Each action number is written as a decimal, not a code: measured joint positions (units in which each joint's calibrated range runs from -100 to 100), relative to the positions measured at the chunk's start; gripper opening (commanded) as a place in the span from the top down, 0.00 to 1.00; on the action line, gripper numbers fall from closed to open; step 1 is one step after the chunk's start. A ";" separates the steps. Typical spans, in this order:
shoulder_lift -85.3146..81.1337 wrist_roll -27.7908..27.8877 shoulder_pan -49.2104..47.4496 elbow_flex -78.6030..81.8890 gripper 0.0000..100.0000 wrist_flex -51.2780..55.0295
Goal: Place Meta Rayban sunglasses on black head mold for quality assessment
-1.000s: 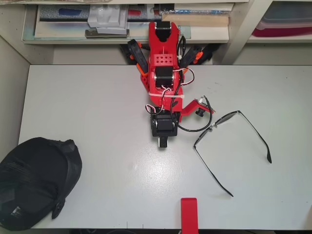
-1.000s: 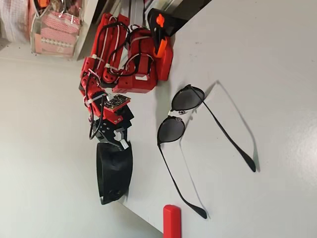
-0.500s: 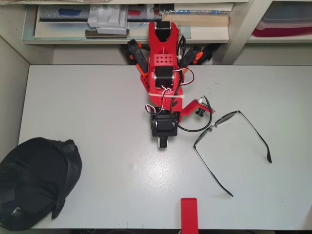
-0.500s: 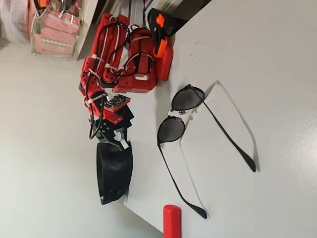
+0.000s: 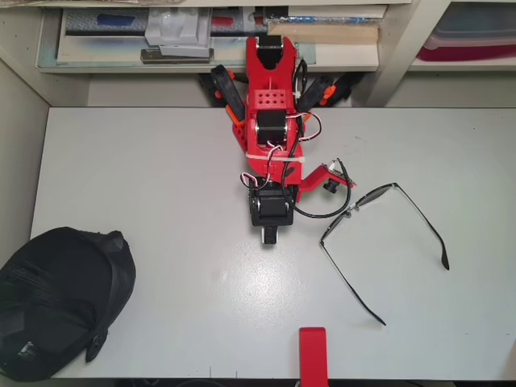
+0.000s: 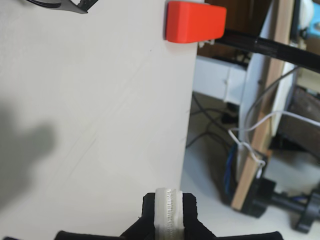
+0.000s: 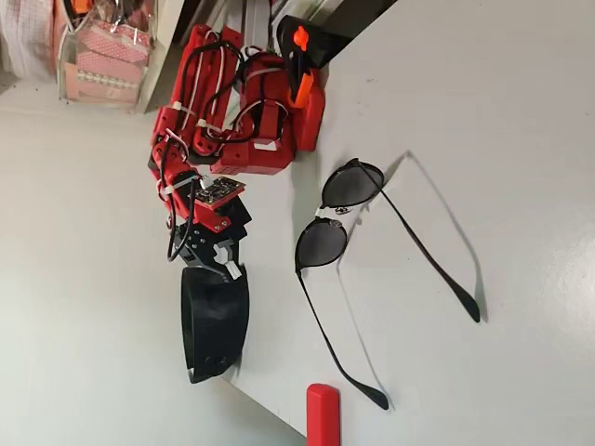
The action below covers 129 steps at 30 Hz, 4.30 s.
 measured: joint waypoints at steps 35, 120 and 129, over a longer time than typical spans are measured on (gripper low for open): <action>0.00 0.00 0.00 0.00 0.45 3.30; 91.43 -10.63 -55.23 -64.68 0.44 24.55; 91.43 -10.57 -55.23 -60.35 0.45 19.72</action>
